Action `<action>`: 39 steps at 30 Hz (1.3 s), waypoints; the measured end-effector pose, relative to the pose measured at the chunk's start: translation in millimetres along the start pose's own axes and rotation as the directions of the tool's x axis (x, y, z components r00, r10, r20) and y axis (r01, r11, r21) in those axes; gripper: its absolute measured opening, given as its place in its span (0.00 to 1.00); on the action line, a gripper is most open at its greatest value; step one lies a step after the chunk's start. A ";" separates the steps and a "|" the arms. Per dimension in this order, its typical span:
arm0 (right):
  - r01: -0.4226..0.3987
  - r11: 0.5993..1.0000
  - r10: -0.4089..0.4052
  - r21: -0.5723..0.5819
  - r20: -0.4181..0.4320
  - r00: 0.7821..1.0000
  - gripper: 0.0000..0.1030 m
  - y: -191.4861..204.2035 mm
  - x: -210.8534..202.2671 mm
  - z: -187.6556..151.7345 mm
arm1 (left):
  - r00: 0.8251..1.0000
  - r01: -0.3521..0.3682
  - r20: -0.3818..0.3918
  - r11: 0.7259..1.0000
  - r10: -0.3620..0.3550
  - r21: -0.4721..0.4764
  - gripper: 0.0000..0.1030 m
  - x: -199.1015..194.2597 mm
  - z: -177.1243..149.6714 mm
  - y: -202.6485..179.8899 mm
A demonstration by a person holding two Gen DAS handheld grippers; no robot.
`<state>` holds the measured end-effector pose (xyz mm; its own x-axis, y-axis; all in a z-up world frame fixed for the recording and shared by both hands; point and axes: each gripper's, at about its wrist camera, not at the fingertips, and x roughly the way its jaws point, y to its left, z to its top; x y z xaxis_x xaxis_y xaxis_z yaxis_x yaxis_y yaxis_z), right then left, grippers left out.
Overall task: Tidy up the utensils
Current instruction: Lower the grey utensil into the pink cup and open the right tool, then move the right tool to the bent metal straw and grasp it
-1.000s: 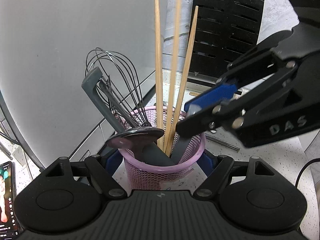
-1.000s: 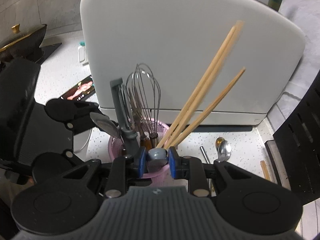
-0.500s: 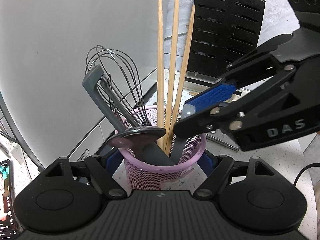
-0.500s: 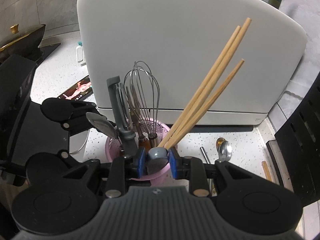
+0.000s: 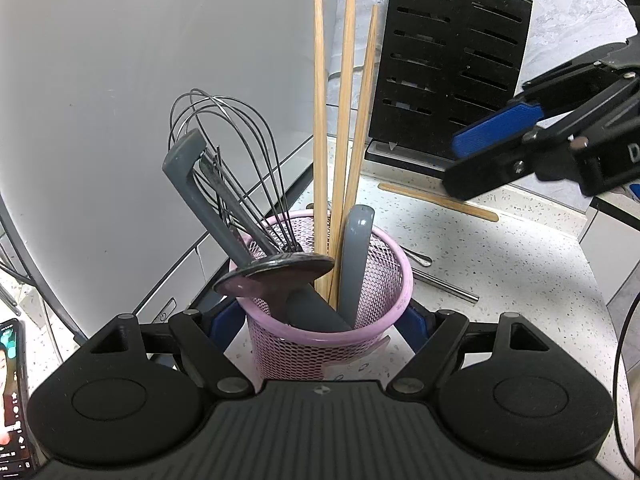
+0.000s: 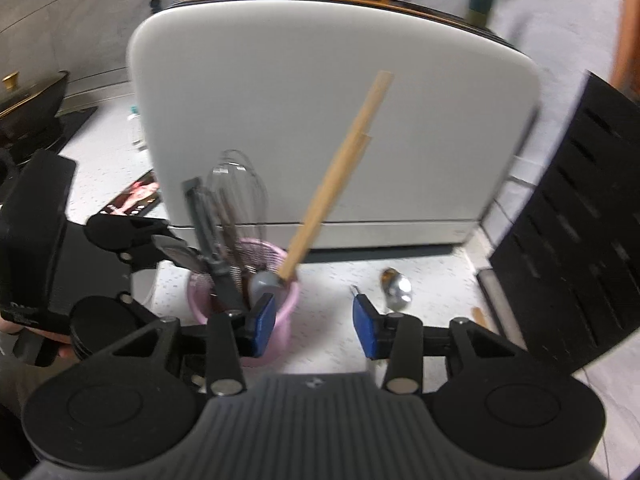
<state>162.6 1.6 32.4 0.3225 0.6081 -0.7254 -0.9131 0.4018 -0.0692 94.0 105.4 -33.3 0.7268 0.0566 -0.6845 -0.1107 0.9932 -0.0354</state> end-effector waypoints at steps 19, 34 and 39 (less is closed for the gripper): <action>0.100 0.986 -0.073 0.137 -0.190 0.979 0.31 -57.2 55.0 -28.1 | 1.000 -0.001 -0.002 1.000 0.001 -0.001 0.89 -0.2 0.2 0.2; 0.021 0.999 -0.011 0.031 -0.291 0.957 0.20 -47.9 125.8 -14.1 | 1.000 -0.002 -0.003 1.000 0.002 0.000 0.89 0.0 0.1 0.3; 0.020 0.998 0.003 0.059 -0.372 0.928 0.19 -53.8 146.0 -3.1 | 1.000 -0.002 -0.003 1.000 0.002 0.000 0.89 0.0 0.1 0.1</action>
<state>258.1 66.6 -71.9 0.2034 0.3106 -0.9285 -0.8901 0.4536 -0.0432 94.1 105.6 -33.2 0.7243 0.0581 -0.6870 -0.1118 0.9932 -0.0338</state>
